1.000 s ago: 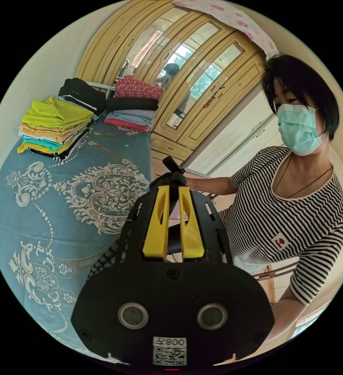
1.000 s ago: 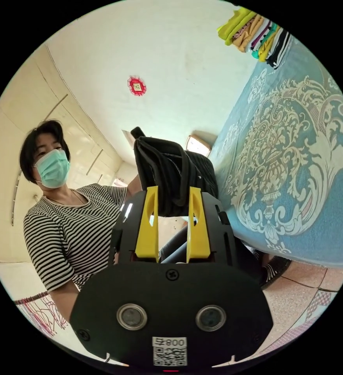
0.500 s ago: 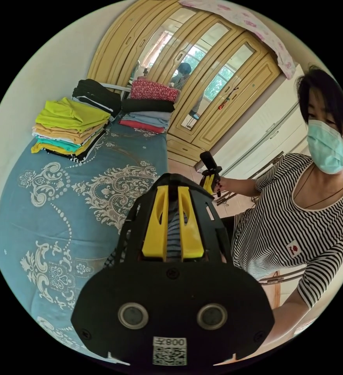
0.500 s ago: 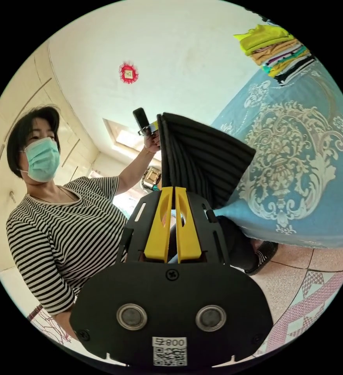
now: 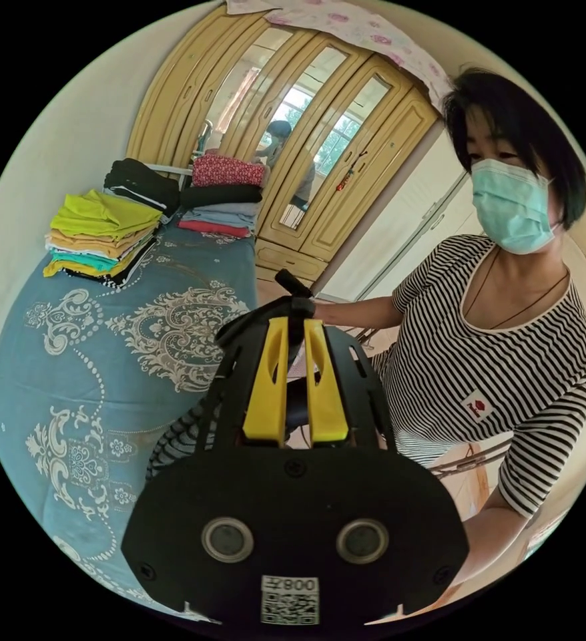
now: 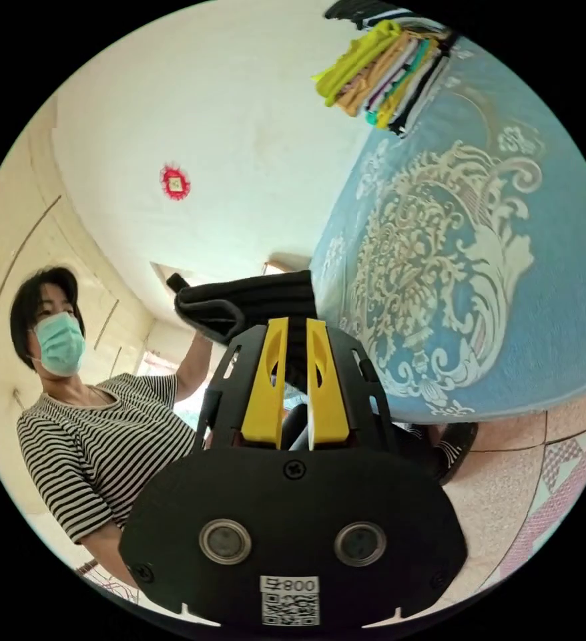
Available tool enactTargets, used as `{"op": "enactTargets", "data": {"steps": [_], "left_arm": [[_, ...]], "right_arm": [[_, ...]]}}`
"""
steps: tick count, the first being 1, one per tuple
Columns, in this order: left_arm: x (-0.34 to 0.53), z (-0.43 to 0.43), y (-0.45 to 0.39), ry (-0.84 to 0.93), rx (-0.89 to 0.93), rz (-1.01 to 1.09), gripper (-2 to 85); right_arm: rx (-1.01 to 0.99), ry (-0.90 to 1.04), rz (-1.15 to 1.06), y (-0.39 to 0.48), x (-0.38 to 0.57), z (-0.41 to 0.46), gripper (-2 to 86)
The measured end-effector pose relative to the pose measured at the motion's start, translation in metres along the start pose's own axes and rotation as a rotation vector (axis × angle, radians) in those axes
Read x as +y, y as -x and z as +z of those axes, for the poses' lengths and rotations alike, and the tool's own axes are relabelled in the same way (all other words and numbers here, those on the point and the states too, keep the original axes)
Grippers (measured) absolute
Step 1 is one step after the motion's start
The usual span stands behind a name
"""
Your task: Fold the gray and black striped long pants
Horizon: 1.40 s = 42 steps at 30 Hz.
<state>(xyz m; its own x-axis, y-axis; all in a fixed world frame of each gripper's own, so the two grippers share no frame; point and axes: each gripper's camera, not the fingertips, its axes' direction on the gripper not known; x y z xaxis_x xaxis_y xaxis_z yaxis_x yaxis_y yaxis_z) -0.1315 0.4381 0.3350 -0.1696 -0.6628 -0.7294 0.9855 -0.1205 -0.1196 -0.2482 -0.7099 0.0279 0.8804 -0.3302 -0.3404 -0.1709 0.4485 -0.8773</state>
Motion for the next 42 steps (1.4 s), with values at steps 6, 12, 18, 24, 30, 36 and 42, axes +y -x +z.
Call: {"op": "enactTargets", "data": {"steps": [6,12,18,24,30,36,42], "left_arm": [[-0.020,0.014,0.002,0.019,0.042,0.068,1.8],[-0.035,0.045,0.011,0.097,0.077,0.104,1.8],[-0.033,0.059,0.024,0.097,0.092,0.072,2.0],[-0.033,0.073,0.038,0.109,0.108,0.055,2.0],[-0.033,0.085,0.057,0.103,0.084,0.043,2.1],[-0.038,0.115,0.124,0.079,0.037,-0.067,2.6],[-0.031,0.208,0.228,0.188,0.062,-0.312,3.1]], "right_arm": [[-0.058,-0.080,0.127,-0.048,0.017,-0.005,7.9],[-0.104,-0.122,0.115,-0.072,0.007,0.005,12.7],[-0.139,-0.044,0.024,-0.076,-0.016,0.030,10.8],[-0.175,-0.034,-0.012,-0.083,-0.028,0.032,4.6],[-0.161,-0.072,-0.012,-0.080,-0.018,0.009,2.6],[-0.038,-0.151,0.035,-0.059,0.034,-0.048,2.3],[-0.018,-0.238,0.222,-0.107,0.056,-0.056,2.9]]}}
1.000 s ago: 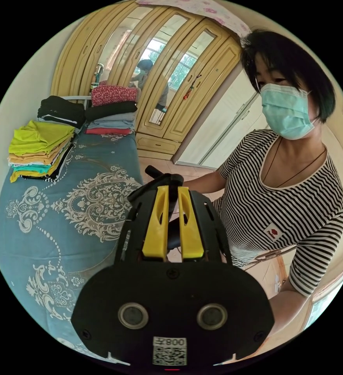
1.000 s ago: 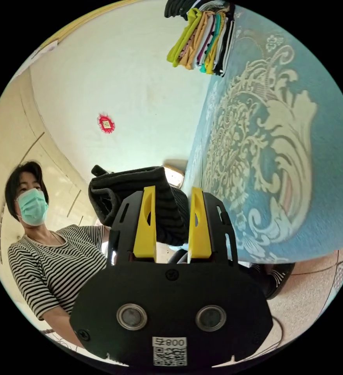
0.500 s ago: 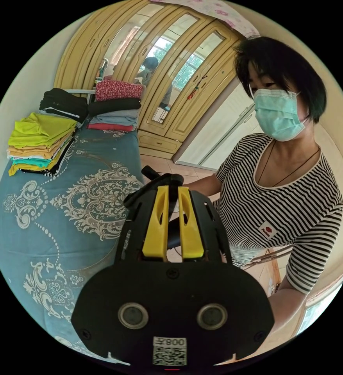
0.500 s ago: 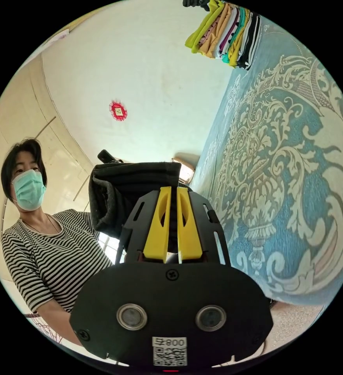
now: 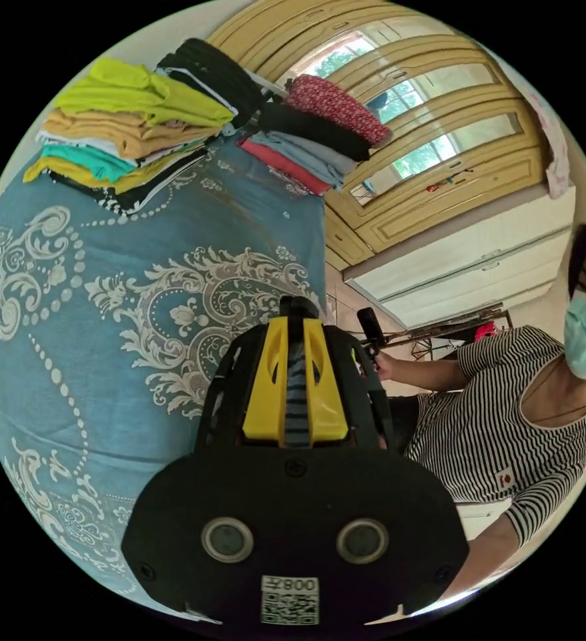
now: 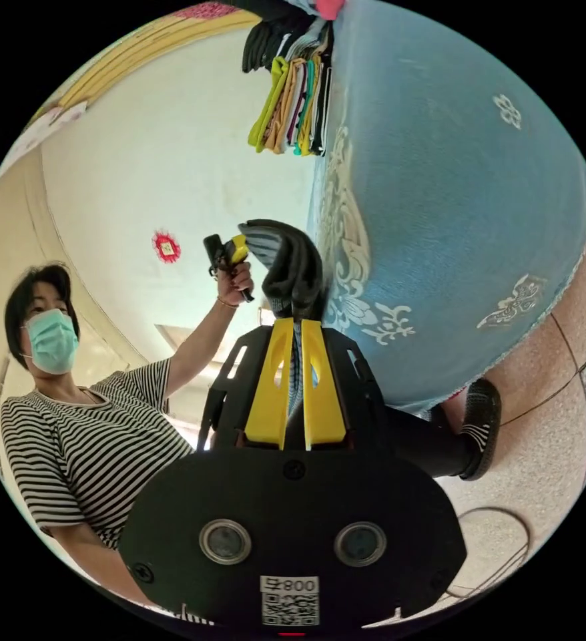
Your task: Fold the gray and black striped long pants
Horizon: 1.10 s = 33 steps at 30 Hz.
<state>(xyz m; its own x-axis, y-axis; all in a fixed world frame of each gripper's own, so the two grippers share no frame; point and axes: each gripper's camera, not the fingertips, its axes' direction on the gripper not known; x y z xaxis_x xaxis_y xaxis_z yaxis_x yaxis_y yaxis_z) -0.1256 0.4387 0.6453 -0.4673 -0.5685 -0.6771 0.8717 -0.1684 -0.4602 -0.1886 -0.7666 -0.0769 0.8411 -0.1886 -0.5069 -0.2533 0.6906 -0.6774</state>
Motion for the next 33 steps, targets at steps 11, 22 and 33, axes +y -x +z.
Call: {"op": "enactTargets", "data": {"steps": [11,22,33], "left_arm": [[0.008,0.032,0.046,-0.005,0.010,-0.103,3.2],[0.044,0.014,0.042,-0.012,0.001,-0.108,3.0],[0.095,-0.025,0.027,-0.010,-0.019,-0.095,2.9]], "right_arm": [[-0.108,-0.088,0.052,-0.015,-0.010,0.005,10.9],[0.147,-0.065,0.085,0.025,-0.027,0.032,12.4],[0.233,-0.104,0.107,0.038,-0.041,0.068,7.5]]}}
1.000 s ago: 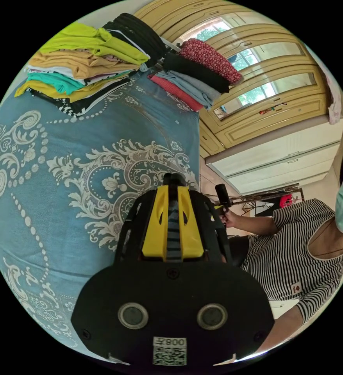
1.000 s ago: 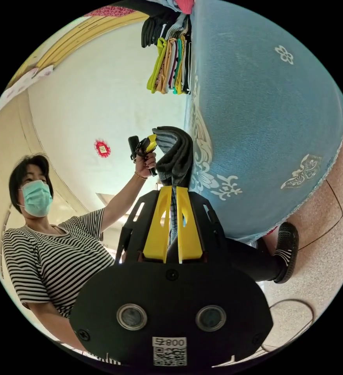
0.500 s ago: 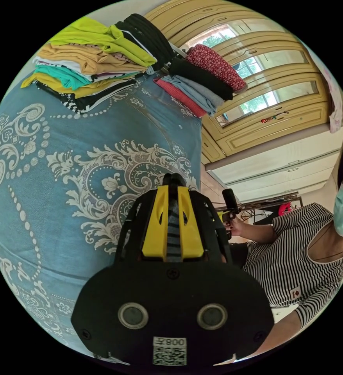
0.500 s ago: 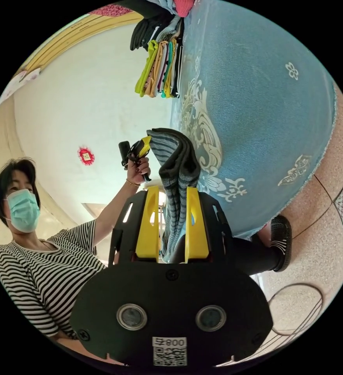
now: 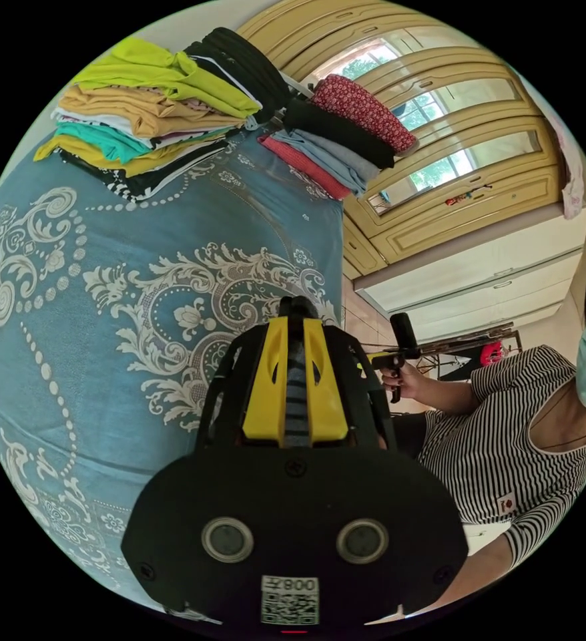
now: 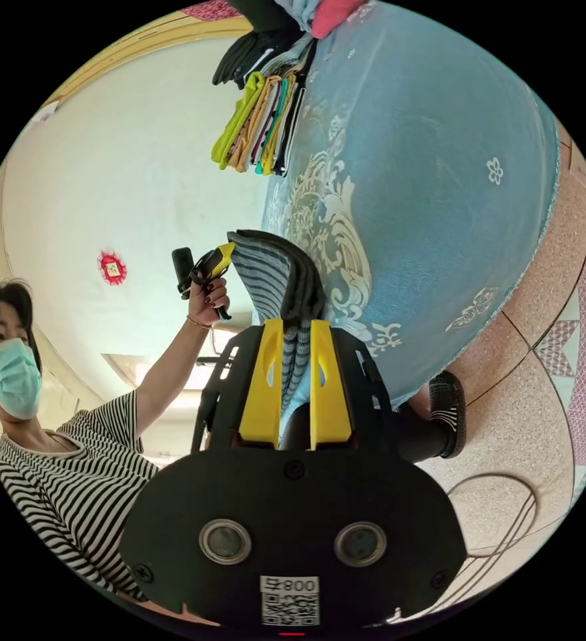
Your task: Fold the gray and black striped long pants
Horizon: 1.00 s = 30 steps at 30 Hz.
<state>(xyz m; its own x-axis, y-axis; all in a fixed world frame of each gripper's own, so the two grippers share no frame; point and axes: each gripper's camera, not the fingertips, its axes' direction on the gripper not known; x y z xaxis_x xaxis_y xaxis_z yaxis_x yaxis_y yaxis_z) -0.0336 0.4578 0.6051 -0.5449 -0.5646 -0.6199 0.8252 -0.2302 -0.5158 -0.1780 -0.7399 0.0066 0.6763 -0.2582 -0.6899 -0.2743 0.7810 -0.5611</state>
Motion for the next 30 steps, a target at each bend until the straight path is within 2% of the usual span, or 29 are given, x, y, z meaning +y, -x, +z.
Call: {"op": "enactTargets", "data": {"steps": [6,15,19,24,30], "left_arm": [[0.050,-0.061,-0.017,-0.072,0.013,0.044,2.9],[0.204,-0.216,-0.054,-0.299,0.004,0.090,2.9],[0.304,-0.284,-0.061,-0.386,-0.054,0.038,2.9],[0.422,-0.344,-0.065,-0.484,-0.118,-0.054,2.9],[0.565,-0.383,-0.048,-0.571,-0.133,-0.247,2.6]], "right_arm": [[-0.007,0.048,-0.198,0.062,0.016,0.012,6.4],[-0.163,0.334,-0.649,0.208,0.058,0.104,6.2],[-0.228,0.508,-0.780,0.255,0.090,0.179,6.1],[-0.319,0.692,-0.810,0.284,0.126,0.282,6.0],[-0.284,0.952,-0.857,0.294,0.183,0.418,6.1]]}}
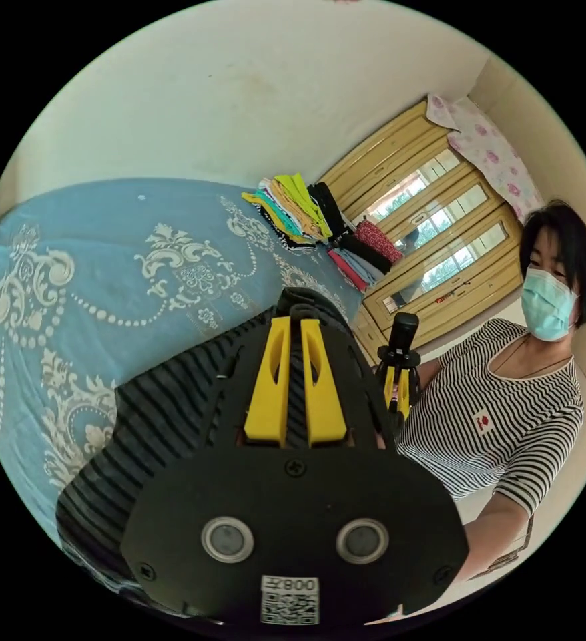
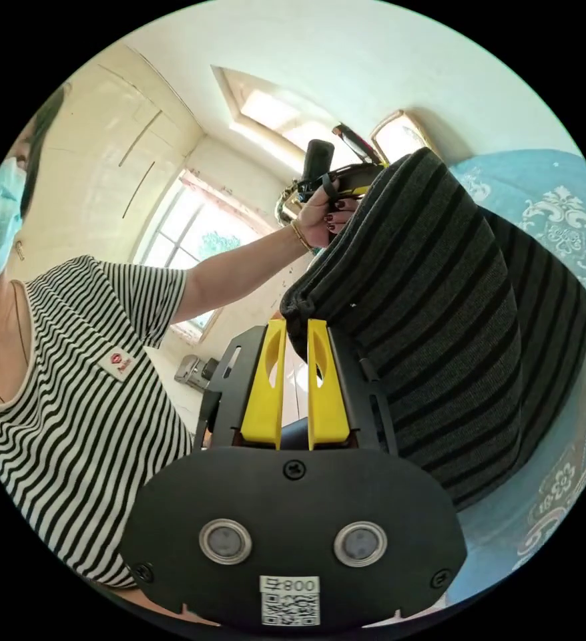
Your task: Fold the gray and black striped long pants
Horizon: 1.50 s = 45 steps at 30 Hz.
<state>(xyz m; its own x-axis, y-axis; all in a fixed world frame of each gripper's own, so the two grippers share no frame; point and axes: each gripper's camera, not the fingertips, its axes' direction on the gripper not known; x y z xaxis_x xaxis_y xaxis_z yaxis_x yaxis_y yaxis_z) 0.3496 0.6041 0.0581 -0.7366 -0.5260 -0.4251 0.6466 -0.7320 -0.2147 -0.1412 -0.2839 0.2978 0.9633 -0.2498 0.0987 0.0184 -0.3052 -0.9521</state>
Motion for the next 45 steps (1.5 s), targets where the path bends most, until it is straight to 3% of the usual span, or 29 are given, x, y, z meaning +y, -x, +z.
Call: {"op": "enactTargets", "data": {"steps": [9,14,21,24,26,32,40,45], "left_arm": [[0.131,-0.066,0.091,-0.058,-0.050,-0.382,1.4],[0.190,-0.130,0.095,-0.311,-0.066,-0.520,2.0],[0.201,-0.124,0.041,-0.183,-0.113,-0.504,8.4],[0.205,-0.121,0.021,-0.149,-0.189,-0.548,10.6],[0.201,-0.123,0.005,-0.128,-0.279,-0.553,11.5],[0.200,-0.131,-0.023,-0.069,-0.554,-0.646,12.4],[0.207,-0.136,-0.039,-0.102,-0.513,-0.696,11.1],[0.201,-0.135,-0.060,-0.085,-0.519,-0.668,7.1]], "right_arm": [[0.021,0.284,0.148,-0.085,-0.040,0.158,3.8],[0.001,0.409,0.198,-0.117,-0.051,0.223,0.8],[-0.064,0.292,0.139,-0.103,-0.088,0.200,1.9],[0.120,0.257,0.061,-0.104,-0.121,0.163,5.1],[0.326,0.294,-0.001,-0.112,-0.148,0.146,6.9],[0.514,0.472,-0.070,-0.148,-0.196,0.167,8.5],[0.622,0.686,-0.135,-0.176,-0.205,0.226,8.5],[0.586,0.684,-0.104,-0.186,-0.210,0.230,7.1]]}}
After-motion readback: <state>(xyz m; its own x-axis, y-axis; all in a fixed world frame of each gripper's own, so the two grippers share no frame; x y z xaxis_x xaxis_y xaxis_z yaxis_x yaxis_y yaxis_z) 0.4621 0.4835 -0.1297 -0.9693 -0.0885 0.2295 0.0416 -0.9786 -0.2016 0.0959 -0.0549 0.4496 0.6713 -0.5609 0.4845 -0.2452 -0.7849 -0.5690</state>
